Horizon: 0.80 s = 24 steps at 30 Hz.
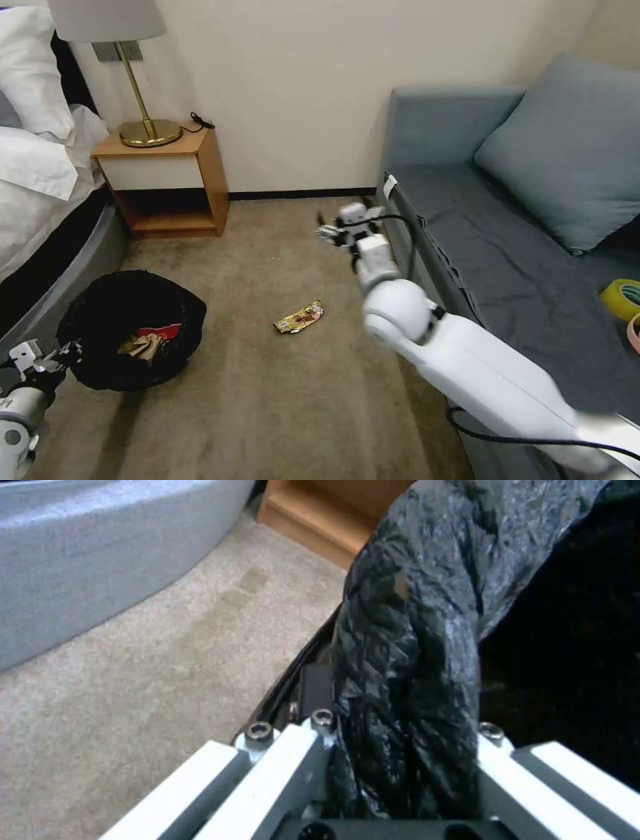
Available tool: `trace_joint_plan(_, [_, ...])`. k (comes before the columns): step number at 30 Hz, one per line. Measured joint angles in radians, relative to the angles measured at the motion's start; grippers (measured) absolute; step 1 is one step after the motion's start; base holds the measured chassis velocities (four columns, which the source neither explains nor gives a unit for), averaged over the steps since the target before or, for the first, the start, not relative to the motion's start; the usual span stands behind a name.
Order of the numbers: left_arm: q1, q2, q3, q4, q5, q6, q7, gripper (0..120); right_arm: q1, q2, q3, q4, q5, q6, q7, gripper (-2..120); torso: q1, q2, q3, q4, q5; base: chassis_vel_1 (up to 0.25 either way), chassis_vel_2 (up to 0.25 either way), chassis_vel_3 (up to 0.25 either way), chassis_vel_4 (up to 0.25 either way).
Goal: Pick up the trash bin, then pick up the garbage on the floor and place it into the trash bin.
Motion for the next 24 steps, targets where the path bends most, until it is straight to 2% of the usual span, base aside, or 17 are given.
trace_joint_plan(8, [-0.024,-0.006,0.03,-0.015,0.005,0.019,-0.033,2,-0.287,-0.057,0.202,0.142,-0.054,-0.013,-0.011,100,0.0,0.0,0.0,-0.0002,0.0,0.0,0.0,0.0,0.0])
trace_joint_plan(9, [-0.024,-0.006,0.03,-0.015,0.005,0.019,-0.033,2,-0.287,-0.057,0.202,0.142,-0.054,-0.013,-0.011,100,0.0,0.0,0.0,-0.0002,0.0,0.0,0.0,0.0,0.0])
trace_joint_plan(14, [-0.029,-0.011,0.037,-0.019,0.01,0.023,-0.044,2,-0.406,-0.039,0.311,0.194,-0.091,-0.018,-0.022,100,0.0,0.0,0.0,0.0002,-0.0002,0.0,0.0,0.0,0.0])
trace_joint_plan(17, [-0.029,-0.014,0.037,-0.02,0.013,0.024,-0.047,2,-0.519,-0.013,0.391,0.225,-0.157,-0.008,-0.056,100,0.0,0.0,0.0,0.0,-0.0003,0.0,0.0,0.0,0.0])
trace_joint_plan(24, [-0.03,-0.013,0.035,-0.024,0.013,0.026,-0.049,2,-0.639,0.01,0.447,0.249,-0.24,0.009,-0.087,100,0.0,0.0,0.0,-0.0001,-0.0003,0.0,0.0,0.0,0.0])
